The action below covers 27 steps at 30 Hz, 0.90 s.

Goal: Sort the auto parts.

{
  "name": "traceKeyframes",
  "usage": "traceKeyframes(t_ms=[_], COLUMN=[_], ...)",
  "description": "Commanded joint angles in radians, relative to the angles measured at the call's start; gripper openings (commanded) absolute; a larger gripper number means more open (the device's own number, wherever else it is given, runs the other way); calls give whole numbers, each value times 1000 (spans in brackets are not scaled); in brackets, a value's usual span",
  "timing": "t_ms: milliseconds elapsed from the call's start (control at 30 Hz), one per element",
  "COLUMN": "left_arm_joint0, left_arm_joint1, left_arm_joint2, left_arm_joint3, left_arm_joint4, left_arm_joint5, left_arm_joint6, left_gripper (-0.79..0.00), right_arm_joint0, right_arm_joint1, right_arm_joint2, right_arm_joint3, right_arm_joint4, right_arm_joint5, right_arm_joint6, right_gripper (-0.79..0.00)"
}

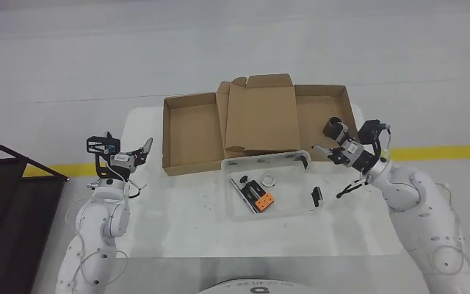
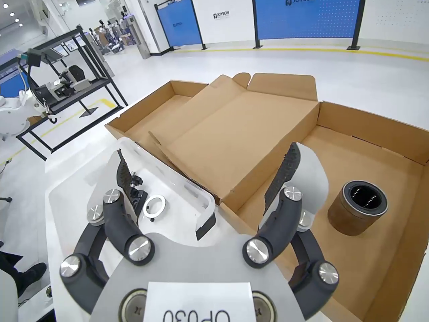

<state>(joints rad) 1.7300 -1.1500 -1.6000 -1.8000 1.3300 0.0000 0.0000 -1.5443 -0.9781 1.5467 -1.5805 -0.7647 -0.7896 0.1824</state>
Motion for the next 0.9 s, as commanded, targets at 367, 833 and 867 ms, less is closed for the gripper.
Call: traceKeyframes(t_ms=[367,833,867], left_arm_joint0=[0,0,0], left_arm_joint1=[0,0,0], left_arm_joint2=[0,0,0], left_arm_joint3=[0,0,0], left_arm_joint4=[0,0,0], left_arm_joint5=[0,0,0], left_arm_joint6=[0,0,0], left_gripper=[0,0,0], right_arm_joint0=[-51,-36,-32], right_arm_joint1=[0,-2,-2], right_arm_joint2=[-86,-161,-173], right_arm_joint3=[-178,-242,-252], right_arm_joint4=[-233,-322,-346], right_arm_joint5=[-86,-102,-98], right_arm_joint6=[-9,65,76], right_gripper=[0,-222,-246])
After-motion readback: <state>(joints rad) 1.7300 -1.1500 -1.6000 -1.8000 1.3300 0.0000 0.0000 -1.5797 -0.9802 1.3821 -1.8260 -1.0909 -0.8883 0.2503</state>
